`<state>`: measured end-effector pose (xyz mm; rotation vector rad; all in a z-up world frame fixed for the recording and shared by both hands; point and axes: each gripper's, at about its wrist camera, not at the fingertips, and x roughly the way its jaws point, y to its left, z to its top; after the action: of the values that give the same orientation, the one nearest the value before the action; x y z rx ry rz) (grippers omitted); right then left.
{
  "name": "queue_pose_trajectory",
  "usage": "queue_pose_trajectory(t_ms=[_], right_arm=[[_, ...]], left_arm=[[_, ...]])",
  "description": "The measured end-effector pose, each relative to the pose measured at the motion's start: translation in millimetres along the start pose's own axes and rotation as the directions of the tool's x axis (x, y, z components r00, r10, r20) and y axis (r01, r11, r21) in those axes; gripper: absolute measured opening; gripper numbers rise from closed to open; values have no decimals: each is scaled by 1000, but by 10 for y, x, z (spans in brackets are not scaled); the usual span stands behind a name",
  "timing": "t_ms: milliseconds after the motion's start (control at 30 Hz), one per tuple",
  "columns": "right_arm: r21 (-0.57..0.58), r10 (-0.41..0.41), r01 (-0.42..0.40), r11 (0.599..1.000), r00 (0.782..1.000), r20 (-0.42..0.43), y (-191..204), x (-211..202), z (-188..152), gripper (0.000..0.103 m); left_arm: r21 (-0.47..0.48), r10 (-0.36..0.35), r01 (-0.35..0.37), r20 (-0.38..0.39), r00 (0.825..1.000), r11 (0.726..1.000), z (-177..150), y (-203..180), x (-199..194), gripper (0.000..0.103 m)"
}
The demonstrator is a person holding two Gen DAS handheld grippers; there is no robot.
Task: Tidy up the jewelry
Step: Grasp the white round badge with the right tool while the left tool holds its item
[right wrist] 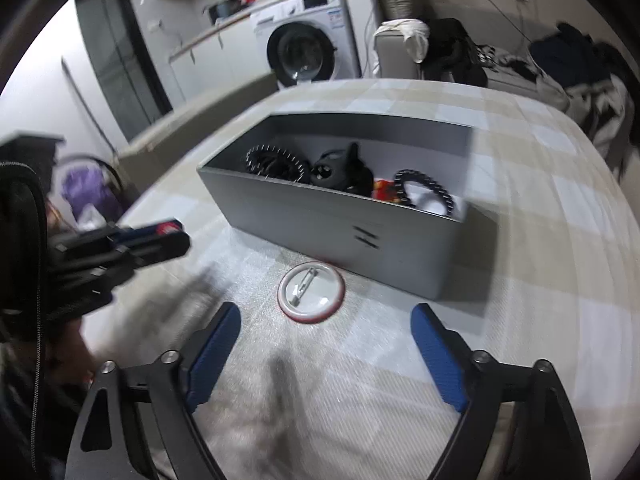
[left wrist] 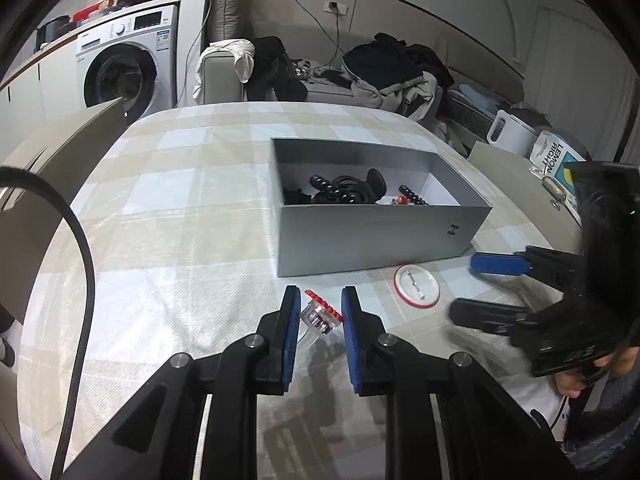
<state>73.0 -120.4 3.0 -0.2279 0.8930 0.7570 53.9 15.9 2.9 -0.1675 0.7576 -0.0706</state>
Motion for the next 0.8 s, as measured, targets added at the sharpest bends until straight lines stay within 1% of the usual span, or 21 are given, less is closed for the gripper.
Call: queue_pose_trajectory(t_ms=[33,100,133,233,367,467,533,600,633,667,700,800], right_arm=[[-15,-16,16,1000,1000,-16,30,54,6,80],[-65,-71,70,995,997,-24,117,128,26,78],[-82,-82,79,993,996,-27,146,139,35,78],[-75,-75,72,995,997,-34,113,148,36,77],[-126,-130,124,984,990,-46,182,217,71,69],[-143,-127,119,983,991,-45,232,246,87,63],[-143,-117,110,984,992,-42,245,260,96,62],[-149,-116,110,983,993,-30,256,267,87,58],[-151,-116,111,982,993,-26,267,273,85,54],[-154,-114,109,982,993,-23,274,267,81,45],[-154,-113,109,982,993,-19,278,258,77,41],[-155,-119,114,981,993,-21,303,241,63,41]], left_arm=[[1,5,-5,2,1000,1000,-13,6,-10,15],[-3,6,-6,2,1000,1000,-44,39,-27,15],[-5,2,-2,0,1000,1000,-60,55,-25,15],[-5,15,-15,-2,1000,1000,-81,102,-9,15],[-18,7,-7,-2,1000,1000,-71,138,-12,15],[-22,5,-5,3,1000,1000,-69,131,-25,15],[-25,9,-8,3,1000,1000,-81,133,-30,15],[-33,5,-5,3,1000,999,-81,147,-34,15],[-36,2,-2,4,1000,999,-78,152,-37,15],[-38,1,-1,5,1000,999,-82,161,-40,15],[-40,0,0,5,1000,999,-81,163,-37,15],[-42,-5,5,-4,1000,999,-92,168,-15,15]])
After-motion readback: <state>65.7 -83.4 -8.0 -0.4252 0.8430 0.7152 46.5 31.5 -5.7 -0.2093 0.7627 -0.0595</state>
